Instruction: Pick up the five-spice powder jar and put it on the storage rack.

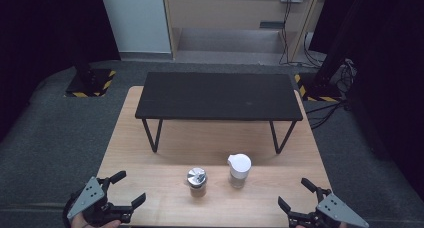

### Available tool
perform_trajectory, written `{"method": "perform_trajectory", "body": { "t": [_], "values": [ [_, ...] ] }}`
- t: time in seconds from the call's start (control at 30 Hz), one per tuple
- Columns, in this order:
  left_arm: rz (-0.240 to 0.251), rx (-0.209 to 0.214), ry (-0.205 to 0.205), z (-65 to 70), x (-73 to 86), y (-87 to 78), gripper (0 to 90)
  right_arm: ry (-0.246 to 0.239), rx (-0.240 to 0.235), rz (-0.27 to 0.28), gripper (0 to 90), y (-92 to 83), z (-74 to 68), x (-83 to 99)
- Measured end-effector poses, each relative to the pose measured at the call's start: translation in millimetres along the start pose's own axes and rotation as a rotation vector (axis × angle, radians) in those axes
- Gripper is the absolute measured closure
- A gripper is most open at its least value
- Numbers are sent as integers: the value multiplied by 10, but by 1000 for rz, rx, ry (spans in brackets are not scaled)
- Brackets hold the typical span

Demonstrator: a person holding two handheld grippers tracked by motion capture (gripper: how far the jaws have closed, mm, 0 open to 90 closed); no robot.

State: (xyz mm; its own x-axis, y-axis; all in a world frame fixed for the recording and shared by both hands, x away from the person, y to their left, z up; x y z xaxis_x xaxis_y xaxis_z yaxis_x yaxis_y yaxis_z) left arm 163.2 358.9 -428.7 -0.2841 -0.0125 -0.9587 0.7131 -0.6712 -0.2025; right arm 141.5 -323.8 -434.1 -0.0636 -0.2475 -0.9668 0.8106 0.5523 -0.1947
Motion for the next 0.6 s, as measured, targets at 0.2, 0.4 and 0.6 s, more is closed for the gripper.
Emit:
{"method": "perform_trajectory", "body": {
  "t": [0.2,0.4,0.6],
  "values": [
    [-2,3,17,20,-2,-10,13,23,6,23,59,-27,23,36],
    [-2,6,20,24,-4,-16,12,31,-2,24,60,-23,28,44],
    [6,12,33,43,-1,-27,14,31,-9,29,61,-25,34,48]
  ]
}}
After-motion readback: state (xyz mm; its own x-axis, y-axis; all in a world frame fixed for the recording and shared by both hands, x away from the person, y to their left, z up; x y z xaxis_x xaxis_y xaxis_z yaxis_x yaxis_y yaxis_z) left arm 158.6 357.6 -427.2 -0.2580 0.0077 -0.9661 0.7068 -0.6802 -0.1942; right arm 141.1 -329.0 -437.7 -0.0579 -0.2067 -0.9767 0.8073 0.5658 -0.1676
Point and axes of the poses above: each handheld gripper's, and its own axes: y roughly forward along the jaws, x roughly out of its underside, z roughly to its right, the point moved 4 cm from there along y, roughly forward along the jaws, and after that the axes turned 8 degrees about -y, right-handed, at the moved point
